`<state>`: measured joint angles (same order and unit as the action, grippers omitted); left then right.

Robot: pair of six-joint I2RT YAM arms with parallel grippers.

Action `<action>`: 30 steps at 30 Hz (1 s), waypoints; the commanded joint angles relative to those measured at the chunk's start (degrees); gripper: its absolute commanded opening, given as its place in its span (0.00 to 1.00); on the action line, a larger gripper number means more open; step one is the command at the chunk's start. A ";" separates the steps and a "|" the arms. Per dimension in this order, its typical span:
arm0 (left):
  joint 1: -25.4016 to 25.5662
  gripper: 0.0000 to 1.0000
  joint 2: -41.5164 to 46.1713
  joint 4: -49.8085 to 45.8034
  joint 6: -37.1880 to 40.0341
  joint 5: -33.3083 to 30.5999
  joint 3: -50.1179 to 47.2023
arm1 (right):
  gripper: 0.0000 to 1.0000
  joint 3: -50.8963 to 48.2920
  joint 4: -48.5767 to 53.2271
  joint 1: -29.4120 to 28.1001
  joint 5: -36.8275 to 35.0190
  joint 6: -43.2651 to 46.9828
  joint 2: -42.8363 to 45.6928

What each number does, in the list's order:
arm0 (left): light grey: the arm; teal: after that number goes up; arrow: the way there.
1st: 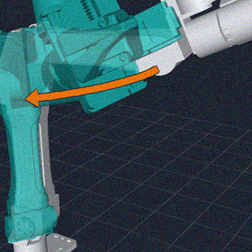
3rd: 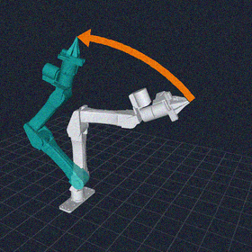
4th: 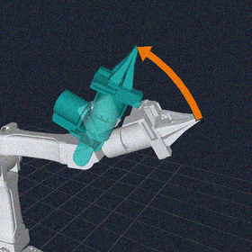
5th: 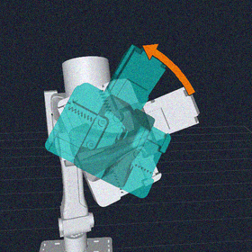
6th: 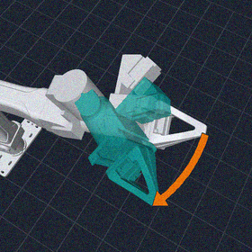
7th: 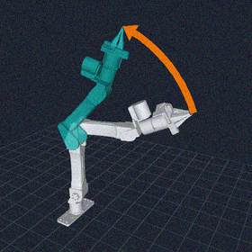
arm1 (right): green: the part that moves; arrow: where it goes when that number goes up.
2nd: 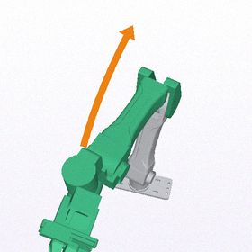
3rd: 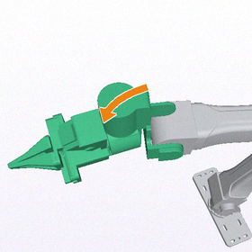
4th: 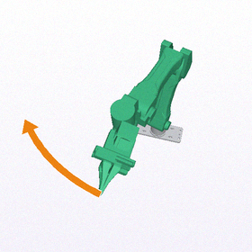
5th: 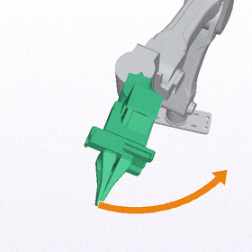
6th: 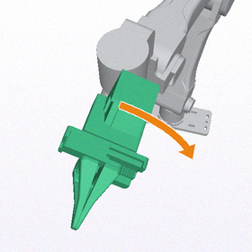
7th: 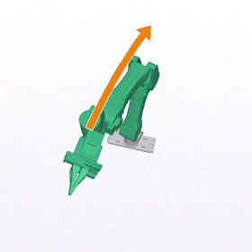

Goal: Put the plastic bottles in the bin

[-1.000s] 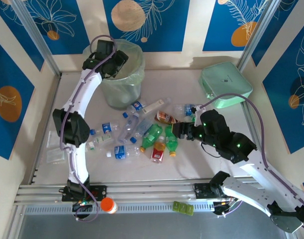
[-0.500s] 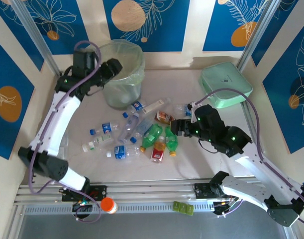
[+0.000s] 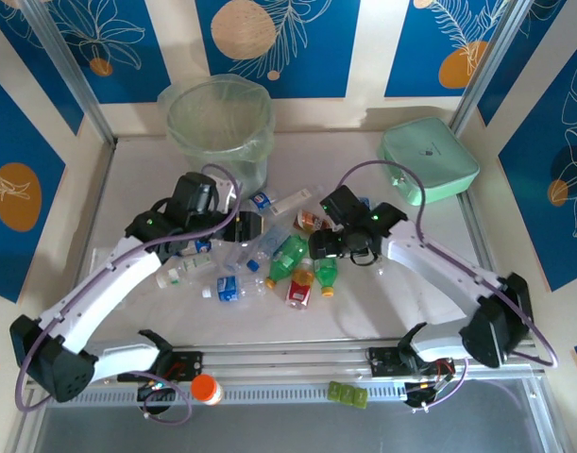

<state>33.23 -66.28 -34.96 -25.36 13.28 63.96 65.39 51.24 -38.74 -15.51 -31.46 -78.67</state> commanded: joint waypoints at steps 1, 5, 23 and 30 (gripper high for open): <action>-0.06 0.67 4.05 1.20 3.18 -1.61 -2.02 | 0.80 3.67 2.28 0.75 2.53 1.57 -4.57; -0.01 0.67 5.69 0.08 5.72 -4.46 -2.63 | 0.77 7.23 3.99 1.52 0.29 2.78 -11.26; -0.01 0.68 8.60 0.77 5.88 -6.38 -5.25 | 0.71 10.41 3.51 6.04 5.16 2.98 -25.05; -0.01 0.68 8.62 0.60 6.03 -5.81 -5.26 | 0.70 9.07 0.50 6.99 6.94 2.07 -27.63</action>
<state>33.23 -58.54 -34.83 -20.47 7.81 59.18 75.00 52.80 -32.29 -11.33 -28.56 -104.86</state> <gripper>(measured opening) 0.684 0.703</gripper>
